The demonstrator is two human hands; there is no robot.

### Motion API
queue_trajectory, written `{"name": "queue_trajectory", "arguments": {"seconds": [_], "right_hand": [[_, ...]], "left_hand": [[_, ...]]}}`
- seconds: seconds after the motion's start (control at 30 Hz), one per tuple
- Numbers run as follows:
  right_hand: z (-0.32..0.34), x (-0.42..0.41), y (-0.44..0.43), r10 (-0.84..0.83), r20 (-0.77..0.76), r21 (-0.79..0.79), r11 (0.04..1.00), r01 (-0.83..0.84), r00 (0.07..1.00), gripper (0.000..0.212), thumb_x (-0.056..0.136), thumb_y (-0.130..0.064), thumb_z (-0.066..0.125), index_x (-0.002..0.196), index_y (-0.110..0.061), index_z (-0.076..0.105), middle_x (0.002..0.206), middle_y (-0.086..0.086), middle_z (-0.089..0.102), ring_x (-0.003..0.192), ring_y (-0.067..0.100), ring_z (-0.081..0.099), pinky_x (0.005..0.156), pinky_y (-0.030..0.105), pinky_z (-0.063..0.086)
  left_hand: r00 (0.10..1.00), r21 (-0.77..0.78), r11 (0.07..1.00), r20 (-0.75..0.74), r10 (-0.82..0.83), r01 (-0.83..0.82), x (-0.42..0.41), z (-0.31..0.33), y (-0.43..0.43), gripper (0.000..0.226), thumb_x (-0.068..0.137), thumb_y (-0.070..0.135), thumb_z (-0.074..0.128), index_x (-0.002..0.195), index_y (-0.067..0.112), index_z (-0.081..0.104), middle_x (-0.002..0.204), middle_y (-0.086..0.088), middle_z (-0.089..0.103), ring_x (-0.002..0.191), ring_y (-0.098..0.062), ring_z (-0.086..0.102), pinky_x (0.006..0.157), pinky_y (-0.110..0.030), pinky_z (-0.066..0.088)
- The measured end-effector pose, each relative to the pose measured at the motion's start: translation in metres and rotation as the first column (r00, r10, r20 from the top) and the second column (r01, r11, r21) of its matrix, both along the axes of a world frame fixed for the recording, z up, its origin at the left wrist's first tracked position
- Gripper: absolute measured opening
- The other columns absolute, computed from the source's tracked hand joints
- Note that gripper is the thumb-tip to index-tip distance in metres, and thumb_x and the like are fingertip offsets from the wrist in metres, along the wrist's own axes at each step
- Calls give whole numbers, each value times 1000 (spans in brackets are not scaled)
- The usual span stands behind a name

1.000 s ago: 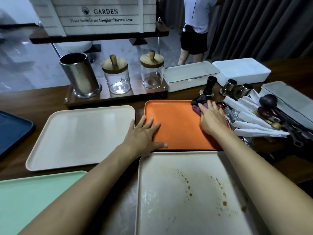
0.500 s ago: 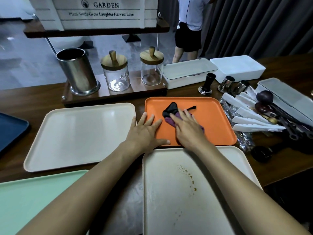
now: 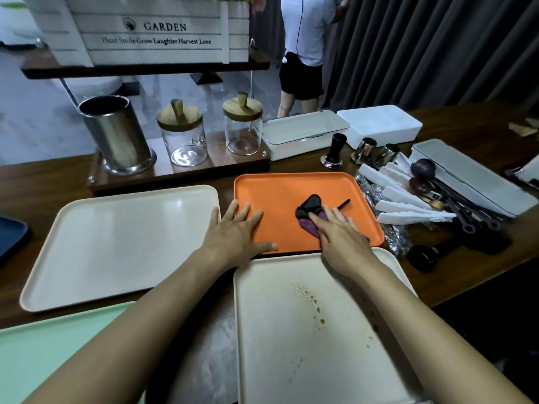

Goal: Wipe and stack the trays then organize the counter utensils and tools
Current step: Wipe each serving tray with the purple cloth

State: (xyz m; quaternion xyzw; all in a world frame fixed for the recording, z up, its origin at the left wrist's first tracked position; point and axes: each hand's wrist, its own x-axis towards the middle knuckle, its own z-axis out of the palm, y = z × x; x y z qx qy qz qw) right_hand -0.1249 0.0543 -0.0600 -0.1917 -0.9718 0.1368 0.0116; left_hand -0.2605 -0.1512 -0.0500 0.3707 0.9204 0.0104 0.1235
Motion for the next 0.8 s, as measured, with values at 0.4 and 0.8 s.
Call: {"name": "queue_trajectory", "arguments": {"seconds": [0.4,0.8], "right_hand": [[2,-23,44,-227,90,195,959,206,970,70,94,-9,42,159,-17,20,165,22,13,154,33,9,124,47,6],[-8,-76,75,-142,63,240,963,123,988,67,91,-13,44,156,-12,27,160,27,22,150,38,16,123,49,10]], "left_hand": [[1000,26,1000,23,-5,4,-5,-8,0,96,85,84,43,162,36,10,172,-1,3,157,-23,-12,124,-57,-1],[996,15,1000,90,21,-23,-7,-9,0,105,77,91,40,162,38,6,171,3,-2,155,-19,-19,122,-57,-10]]}}
